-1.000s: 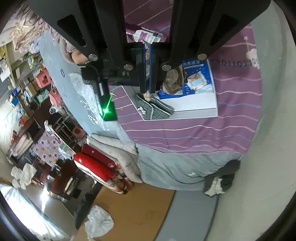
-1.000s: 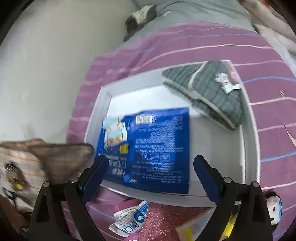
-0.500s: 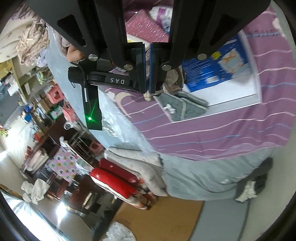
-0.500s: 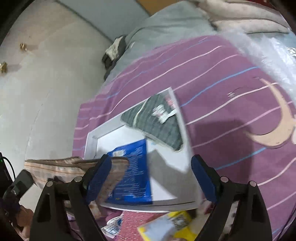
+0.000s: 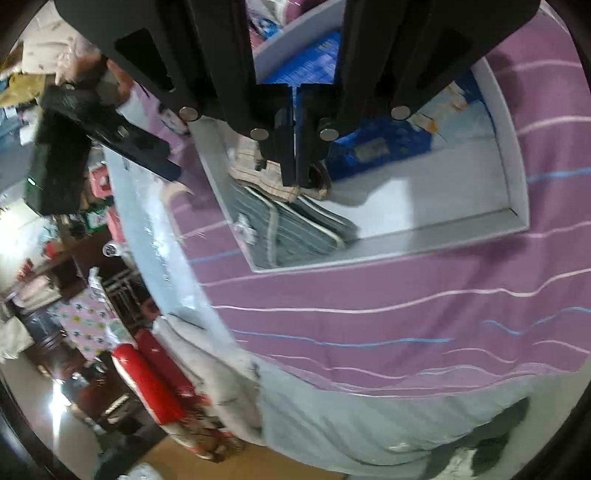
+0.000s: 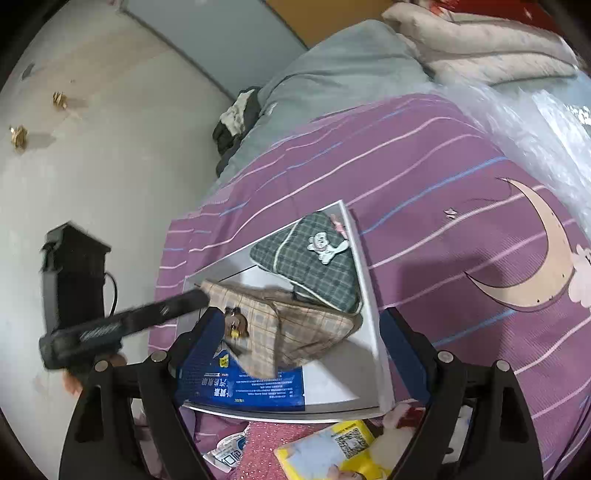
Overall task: Organize soft objects
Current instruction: 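Place the beige plaid pouch into the white box and open the left gripper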
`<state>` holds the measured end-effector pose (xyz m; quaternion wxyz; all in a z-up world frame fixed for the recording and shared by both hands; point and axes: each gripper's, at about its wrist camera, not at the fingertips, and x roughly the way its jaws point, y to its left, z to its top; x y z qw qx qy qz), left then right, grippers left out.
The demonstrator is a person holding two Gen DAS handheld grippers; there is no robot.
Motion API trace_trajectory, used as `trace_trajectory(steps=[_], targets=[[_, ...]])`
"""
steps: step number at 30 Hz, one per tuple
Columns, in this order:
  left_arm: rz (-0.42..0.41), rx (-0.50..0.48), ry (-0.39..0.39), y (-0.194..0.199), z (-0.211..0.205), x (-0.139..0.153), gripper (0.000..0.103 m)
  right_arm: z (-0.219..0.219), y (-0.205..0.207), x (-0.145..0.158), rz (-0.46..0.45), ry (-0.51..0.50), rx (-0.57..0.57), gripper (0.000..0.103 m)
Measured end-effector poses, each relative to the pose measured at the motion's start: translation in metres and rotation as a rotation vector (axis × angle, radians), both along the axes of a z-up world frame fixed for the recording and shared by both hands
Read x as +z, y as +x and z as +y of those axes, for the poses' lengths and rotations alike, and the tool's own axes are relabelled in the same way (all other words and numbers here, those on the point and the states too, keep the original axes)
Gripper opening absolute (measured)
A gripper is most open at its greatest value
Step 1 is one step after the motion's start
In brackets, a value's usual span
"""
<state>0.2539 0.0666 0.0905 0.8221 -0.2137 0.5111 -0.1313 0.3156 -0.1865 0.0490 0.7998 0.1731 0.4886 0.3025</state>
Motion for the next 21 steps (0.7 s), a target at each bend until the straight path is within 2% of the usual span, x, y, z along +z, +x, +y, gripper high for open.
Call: trace_trajectory(steps=[3,7,10,12,14,16,21], targets=[[0.004,0.014,0.056,0.008,-0.004,-0.007,0.001,0.01,-0.001,0.0,0.001,-0.007,0.015,0.087],[0.028,0.057,0.183,0.022,-0.008,-0.019,0.001,0.022,-0.005,-0.002,0.008,-0.015,0.036,0.086],[0.059,0.097,0.231,0.026,-0.005,-0.029,0.001,0.034,-0.01,-0.005,0.01,-0.041,0.068,0.082],[0.038,0.104,0.231,0.02,-0.005,-0.028,0.002,0.039,-0.013,-0.006,0.004,-0.061,0.082,0.081],[0.025,0.109,0.226,0.013,-0.004,-0.024,0.012,0.043,-0.016,-0.007,-0.004,-0.083,0.088,0.081],[0.015,0.133,0.227,0.008,-0.001,-0.02,0.041,0.044,-0.018,-0.006,-0.009,-0.09,0.089,0.081],[-0.042,0.185,0.231,-0.009,0.005,-0.003,0.043,0.042,-0.023,-0.004,-0.009,-0.101,0.08,0.081]])
